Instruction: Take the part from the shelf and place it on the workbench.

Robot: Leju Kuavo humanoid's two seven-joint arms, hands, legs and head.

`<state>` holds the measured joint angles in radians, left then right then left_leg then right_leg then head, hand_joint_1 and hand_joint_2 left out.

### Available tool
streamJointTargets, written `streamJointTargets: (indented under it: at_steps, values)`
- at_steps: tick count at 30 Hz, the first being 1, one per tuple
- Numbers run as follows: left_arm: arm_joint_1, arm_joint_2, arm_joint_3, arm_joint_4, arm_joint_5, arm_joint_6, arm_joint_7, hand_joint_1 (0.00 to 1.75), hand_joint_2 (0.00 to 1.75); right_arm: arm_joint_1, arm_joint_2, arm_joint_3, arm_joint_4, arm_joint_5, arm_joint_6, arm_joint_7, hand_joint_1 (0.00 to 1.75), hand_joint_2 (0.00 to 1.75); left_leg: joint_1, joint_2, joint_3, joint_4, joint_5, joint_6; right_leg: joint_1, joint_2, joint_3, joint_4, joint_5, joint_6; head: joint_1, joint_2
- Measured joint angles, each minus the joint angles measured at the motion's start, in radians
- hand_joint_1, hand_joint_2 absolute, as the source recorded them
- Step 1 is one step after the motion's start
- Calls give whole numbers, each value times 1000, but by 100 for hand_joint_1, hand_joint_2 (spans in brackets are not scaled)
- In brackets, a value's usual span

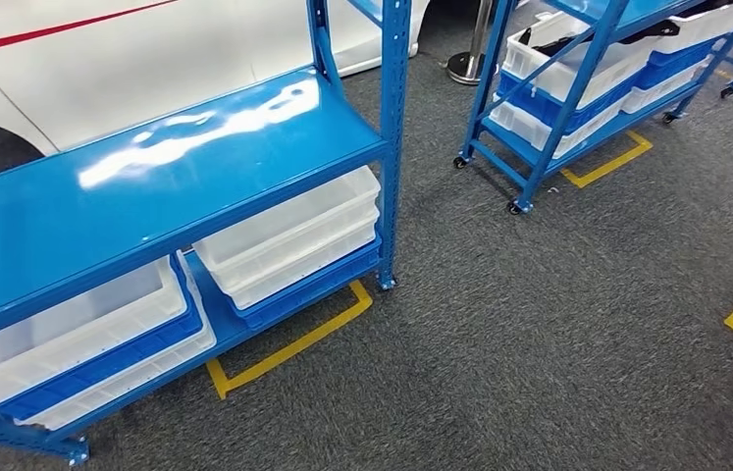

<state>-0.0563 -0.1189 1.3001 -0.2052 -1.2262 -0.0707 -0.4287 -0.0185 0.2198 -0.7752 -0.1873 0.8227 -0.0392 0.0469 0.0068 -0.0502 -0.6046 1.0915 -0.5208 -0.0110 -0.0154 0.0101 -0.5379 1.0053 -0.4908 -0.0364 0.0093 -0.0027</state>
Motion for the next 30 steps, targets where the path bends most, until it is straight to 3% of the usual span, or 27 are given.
streamJointTargets:
  at_steps: [2,3,4,6,8,10,12,13,15,17,18,19,20,21,22,24,26,28,30]
  values:
    - [-4,0,0,0,0,1,0,0,0,3,0,0,0,0,2,0,0,0,5,36,-65,132,-64,-10,2,-29,0,-1,-1,-4,-1,0]
    - [-4,1,0,0,-1,1,1,0,0,3,0,0,0,0,3,0,0,0,8,40,-86,177,-77,-16,2,-43,0,-1,-3,-4,-1,0]
    - [-3,1,0,0,-2,1,2,0,0,3,0,0,0,1,4,0,0,0,10,44,-90,187,-71,-20,1,-56,0,-1,-5,-2,-1,0]
    - [0,1,0,0,-3,2,3,0,0,2,0,0,0,2,6,0,0,0,15,62,-39,95,-11,-25,0,-81,6,1,-10,4,-1,0]
    - [-3,2,0,0,-6,2,4,0,0,2,0,0,0,2,6,0,0,0,14,104,33,-40,40,-22,2,-102,12,5,-18,15,-1,0]
    - [-6,2,0,0,-10,3,4,0,0,0,-1,0,0,3,6,0,0,0,7,121,57,-90,47,-11,7,-120,18,8,-25,27,0,0]
    - [-3,2,0,0,-12,4,5,0,0,-5,-1,0,0,4,8,0,0,0,6,100,55,-92,48,3,7,-133,24,8,-30,37,0,0]
    - [-1,2,0,0,-13,5,6,0,0,-7,-1,0,0,4,10,0,0,0,7,90,56,-94,50,9,5,-128,26,12,-36,41,0,0]
    - [-3,1,0,0,-13,8,7,0,0,-6,-2,0,0,5,15,0,0,0,12,69,60,-99,54,23,-1,-74,3,75,-81,49,1,0]
    - [-7,2,0,0,-13,12,9,0,0,-3,-2,-1,0,6,19,0,0,0,10,48,60,-99,54,32,-2,-21,-57,202,-148,50,1,0]
    - [-8,2,0,0,-13,13,10,0,0,-3,-3,-1,0,6,20,0,0,0,9,35,60,-98,54,33,-1,-14,-88,260,-167,50,1,0]
    - [-8,2,0,0,-13,14,11,0,0,-2,-4,-1,0,6,21,0,0,0,8,22,61,-97,53,35,-1,-12,-109,294,-169,49,1,0]
    - [-8,2,0,0,-14,15,12,0,0,-2,-5,-1,0,6,23,0,0,0,7,7,62,-95,52,35,-1,-11,-114,292,-150,48,1,0]
    - [-7,2,0,0,-14,16,13,0,0,-1,-6,-2,0,6,25,1,0,0,6,-8,64,-93,51,34,-1,-8,-102,252,-113,45,1,0]
    - [-7,2,0,0,-15,17,14,0,0,-1,-7,-2,0,6,28,2,0,0,6,-23,65,-91,49,32,-1,4,-77,185,-67,41,1,0]
    - [-9,0,0,0,-14,20,17,0,0,1,-8,-4,0,8,34,0,0,0,5,-49,63,-84,44,24,-1,48,-32,71,-14,33,1,0]
    - [-9,-1,0,0,-13,24,18,0,0,2,-9,-6,0,12,36,-6,0,0,7,-69,56,-81,43,12,2,68,-21,38,-10,29,1,0]
    - [-5,-1,0,0,-12,28,19,0,0,-1,-8,-7,0,15,37,-10,0,0,10,-82,50,-81,44,-2,0,46,-17,30,-7,23,1,0]
    - [-3,-2,0,0,-12,29,19,0,0,0,-7,-7,0,17,36,-11,0,0,8,-63,43,-69,33,-9,-5,27,-12,20,-4,13,-1,0]
